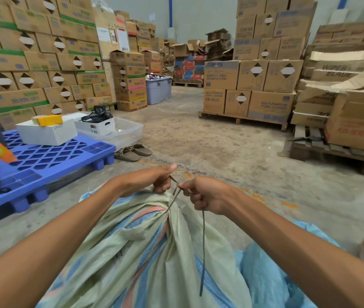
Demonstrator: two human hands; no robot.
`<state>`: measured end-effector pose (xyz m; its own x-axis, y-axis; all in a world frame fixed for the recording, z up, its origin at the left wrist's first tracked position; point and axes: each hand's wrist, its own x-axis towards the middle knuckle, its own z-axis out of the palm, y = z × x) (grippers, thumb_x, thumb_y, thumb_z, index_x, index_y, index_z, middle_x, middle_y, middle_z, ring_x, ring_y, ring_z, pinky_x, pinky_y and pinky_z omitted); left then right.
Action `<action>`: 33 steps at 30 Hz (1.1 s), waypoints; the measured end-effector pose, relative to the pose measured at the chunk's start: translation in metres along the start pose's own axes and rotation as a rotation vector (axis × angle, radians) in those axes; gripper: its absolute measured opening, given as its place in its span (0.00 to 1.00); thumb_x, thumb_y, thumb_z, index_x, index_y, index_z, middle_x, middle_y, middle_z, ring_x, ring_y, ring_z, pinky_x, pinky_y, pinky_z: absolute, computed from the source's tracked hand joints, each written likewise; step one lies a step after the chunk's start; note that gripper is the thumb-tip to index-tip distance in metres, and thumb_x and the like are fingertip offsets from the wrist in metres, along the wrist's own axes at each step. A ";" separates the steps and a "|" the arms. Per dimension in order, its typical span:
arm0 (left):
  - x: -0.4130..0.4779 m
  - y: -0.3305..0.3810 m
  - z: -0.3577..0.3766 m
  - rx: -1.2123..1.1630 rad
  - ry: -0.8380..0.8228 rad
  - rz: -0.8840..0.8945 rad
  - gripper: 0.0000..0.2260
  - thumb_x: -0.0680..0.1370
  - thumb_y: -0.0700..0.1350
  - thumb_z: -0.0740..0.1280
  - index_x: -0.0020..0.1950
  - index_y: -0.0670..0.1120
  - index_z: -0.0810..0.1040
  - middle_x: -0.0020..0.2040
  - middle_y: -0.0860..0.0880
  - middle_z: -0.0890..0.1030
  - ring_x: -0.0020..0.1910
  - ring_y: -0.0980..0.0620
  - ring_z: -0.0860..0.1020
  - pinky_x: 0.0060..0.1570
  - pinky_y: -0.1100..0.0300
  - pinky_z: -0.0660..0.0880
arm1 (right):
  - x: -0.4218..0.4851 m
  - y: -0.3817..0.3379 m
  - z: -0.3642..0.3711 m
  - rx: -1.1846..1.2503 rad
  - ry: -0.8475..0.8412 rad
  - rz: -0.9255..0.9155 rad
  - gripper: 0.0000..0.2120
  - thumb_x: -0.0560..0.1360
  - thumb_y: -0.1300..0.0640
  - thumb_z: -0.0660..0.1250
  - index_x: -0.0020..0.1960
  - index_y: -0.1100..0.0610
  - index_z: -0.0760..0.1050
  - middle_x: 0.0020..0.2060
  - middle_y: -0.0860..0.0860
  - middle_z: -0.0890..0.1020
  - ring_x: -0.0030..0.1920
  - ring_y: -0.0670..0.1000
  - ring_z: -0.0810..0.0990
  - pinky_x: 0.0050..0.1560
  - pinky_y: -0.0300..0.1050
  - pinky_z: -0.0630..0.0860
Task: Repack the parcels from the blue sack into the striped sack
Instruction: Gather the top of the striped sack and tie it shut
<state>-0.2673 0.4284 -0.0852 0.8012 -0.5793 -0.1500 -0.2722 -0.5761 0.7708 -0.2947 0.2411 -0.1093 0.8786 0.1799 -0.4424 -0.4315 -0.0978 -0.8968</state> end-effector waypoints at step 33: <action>-0.040 0.033 -0.056 0.911 0.138 -0.100 0.15 0.81 0.57 0.62 0.39 0.52 0.80 0.31 0.56 0.73 0.39 0.62 0.70 0.56 0.46 0.57 | 0.003 0.001 0.069 0.280 0.154 -0.262 0.05 0.79 0.58 0.67 0.51 0.56 0.81 0.44 0.50 0.87 0.40 0.49 0.87 0.31 0.40 0.65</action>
<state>-0.2780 0.4650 -0.0189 0.8838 -0.4627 -0.0692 -0.4657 -0.8843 -0.0353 -0.3069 0.3092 -0.1124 0.9774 0.0132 -0.2112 -0.2093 0.2057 -0.9560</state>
